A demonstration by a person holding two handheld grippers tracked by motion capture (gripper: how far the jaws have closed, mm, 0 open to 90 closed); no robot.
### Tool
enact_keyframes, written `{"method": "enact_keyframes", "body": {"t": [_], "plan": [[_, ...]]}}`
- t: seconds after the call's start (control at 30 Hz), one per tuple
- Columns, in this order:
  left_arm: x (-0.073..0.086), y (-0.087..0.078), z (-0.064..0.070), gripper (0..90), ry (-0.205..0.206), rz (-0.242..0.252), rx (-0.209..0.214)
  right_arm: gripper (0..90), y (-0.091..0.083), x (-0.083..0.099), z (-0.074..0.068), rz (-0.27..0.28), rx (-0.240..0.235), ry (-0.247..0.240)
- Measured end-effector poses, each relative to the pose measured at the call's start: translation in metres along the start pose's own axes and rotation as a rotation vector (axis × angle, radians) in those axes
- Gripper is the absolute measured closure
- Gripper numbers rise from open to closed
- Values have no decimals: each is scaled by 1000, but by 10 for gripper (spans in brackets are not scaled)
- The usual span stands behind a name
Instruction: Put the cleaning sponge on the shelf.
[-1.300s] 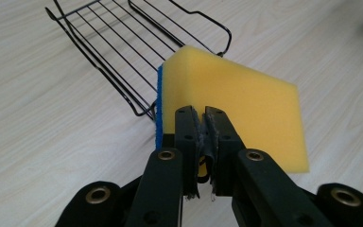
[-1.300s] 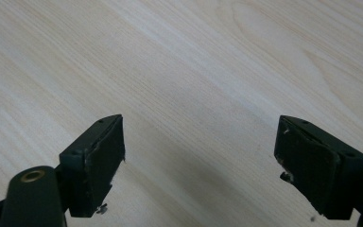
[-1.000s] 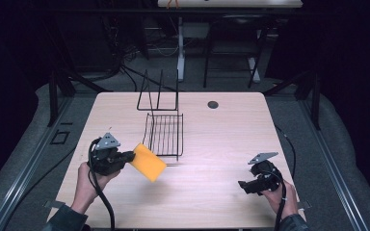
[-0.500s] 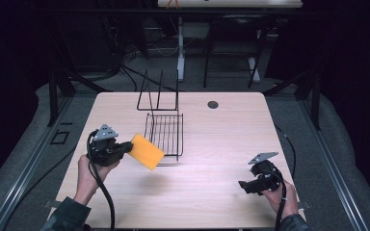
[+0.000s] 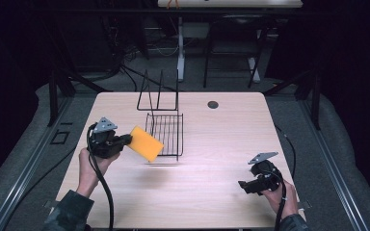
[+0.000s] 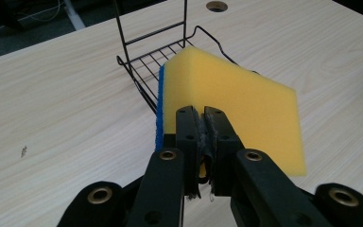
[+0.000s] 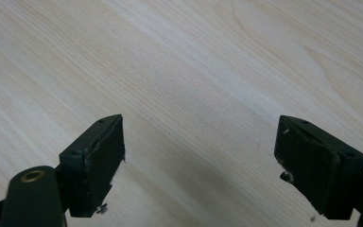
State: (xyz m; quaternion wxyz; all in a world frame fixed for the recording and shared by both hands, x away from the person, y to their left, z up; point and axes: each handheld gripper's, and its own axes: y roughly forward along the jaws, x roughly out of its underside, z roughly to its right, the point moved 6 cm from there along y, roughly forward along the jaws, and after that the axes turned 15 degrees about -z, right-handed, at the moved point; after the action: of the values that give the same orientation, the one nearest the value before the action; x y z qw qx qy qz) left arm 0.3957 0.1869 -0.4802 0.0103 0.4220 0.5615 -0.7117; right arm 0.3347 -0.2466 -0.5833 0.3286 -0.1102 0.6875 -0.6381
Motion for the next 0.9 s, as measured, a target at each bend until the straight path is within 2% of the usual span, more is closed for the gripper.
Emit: {"method": "enact_keyframes", "body": {"t": [0.2,0.47,0.67,0.9], "plan": [[-3,2,-6,852,-16,9,-9,166,0,0,0,-6,-4,1],[-9,11,-6,852,-19,1,-8,166,-1,1,1,-8,3,-3],[-13,15,-8,852,-30,12,-13,166,0,0,0,-7,-1,1],[-15,26,-8,852,-24,3,-9,166,1,0,2,-8,-1,-3]]}}
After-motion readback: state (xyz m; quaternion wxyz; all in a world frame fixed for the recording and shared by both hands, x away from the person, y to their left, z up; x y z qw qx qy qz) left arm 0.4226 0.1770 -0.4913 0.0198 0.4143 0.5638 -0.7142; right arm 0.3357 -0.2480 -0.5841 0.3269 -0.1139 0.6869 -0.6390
